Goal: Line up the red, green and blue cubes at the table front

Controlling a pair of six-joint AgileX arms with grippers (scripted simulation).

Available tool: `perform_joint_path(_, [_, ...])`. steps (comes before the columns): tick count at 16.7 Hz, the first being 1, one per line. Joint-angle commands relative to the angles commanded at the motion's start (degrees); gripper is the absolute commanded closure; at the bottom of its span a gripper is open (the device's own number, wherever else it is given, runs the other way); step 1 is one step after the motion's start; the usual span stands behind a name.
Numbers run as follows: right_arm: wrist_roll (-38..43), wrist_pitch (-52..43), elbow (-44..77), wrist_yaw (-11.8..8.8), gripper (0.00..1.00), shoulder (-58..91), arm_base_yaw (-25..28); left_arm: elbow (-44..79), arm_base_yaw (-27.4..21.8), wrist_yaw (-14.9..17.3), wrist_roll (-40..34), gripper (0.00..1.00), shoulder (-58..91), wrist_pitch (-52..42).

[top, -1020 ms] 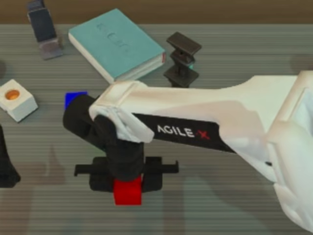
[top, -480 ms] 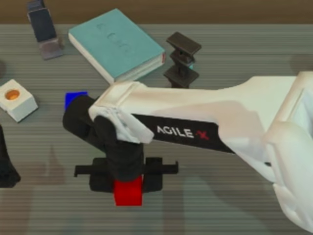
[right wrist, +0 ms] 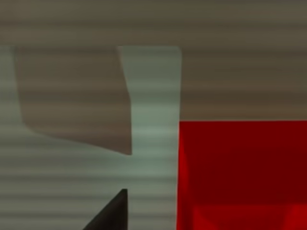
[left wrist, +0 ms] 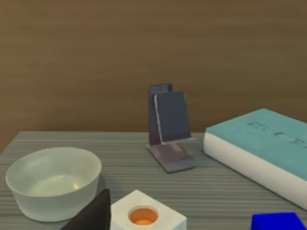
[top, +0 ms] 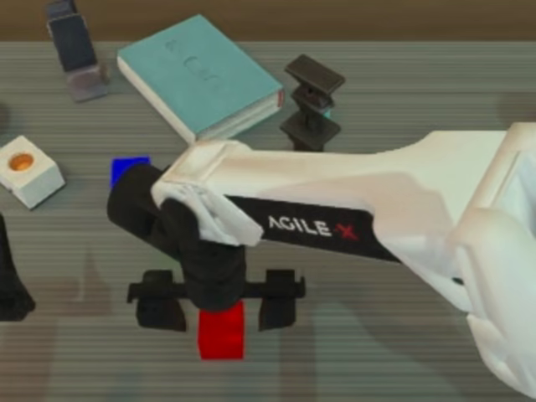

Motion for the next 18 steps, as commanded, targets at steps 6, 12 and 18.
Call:
perform_joint_path(6, [0.00,-0.01,0.01,0.00,0.00,-0.03,-0.15,0.00,0.00,0.00,0.00,0.00,0.00,0.00])
perform_joint_path(12, [0.16,-9.10,6.74,-0.01,0.00,-1.81,0.32,0.00,0.00,0.00,0.00,0.00,0.00,0.00])
perform_joint_path(18, [0.07,-13.69,10.48,-0.04,0.00,-3.24,0.52,0.00,0.00,0.00,0.00,0.00,0.00,0.00])
